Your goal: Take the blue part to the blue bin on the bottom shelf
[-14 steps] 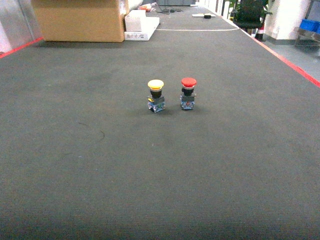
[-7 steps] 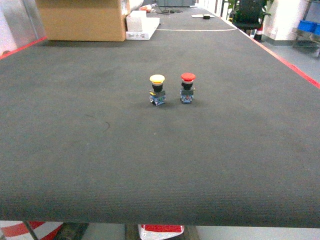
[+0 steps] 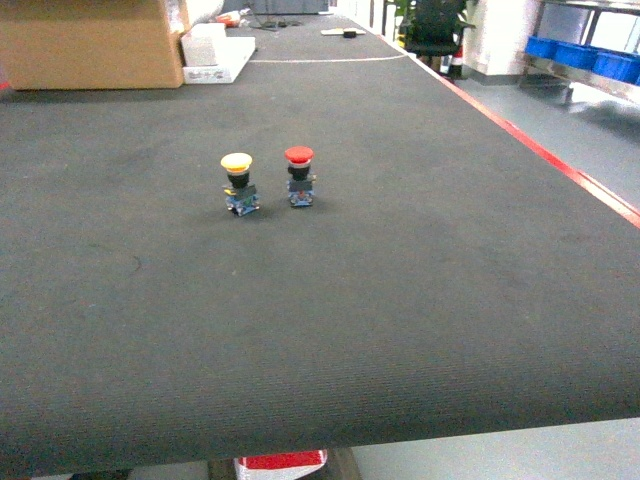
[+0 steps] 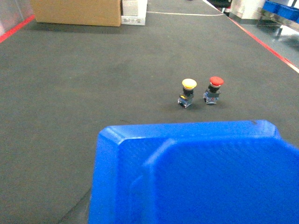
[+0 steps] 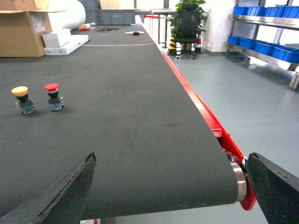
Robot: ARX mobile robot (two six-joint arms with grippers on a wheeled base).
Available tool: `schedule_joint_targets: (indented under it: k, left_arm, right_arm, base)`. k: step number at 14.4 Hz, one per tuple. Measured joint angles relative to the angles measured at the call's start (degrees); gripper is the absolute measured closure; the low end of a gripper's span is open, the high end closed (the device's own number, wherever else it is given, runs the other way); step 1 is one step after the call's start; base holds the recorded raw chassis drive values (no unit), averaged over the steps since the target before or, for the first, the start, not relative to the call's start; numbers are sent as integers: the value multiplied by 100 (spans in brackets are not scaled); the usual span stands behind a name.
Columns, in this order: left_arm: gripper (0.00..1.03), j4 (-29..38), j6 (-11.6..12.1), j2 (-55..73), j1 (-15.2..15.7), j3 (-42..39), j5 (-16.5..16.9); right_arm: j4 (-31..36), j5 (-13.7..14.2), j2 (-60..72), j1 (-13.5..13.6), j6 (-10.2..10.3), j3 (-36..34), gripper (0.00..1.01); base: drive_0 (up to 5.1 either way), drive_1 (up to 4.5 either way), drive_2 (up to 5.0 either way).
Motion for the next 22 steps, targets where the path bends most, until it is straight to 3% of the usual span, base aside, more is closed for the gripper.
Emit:
schedule_joint_targets:
  k: [22]
  left_arm:
    - [59, -4, 0, 0, 0, 0, 2]
  right_arm:
    - [2, 0, 0, 0, 2, 0, 3]
  base:
    - [-159, -159, -159]
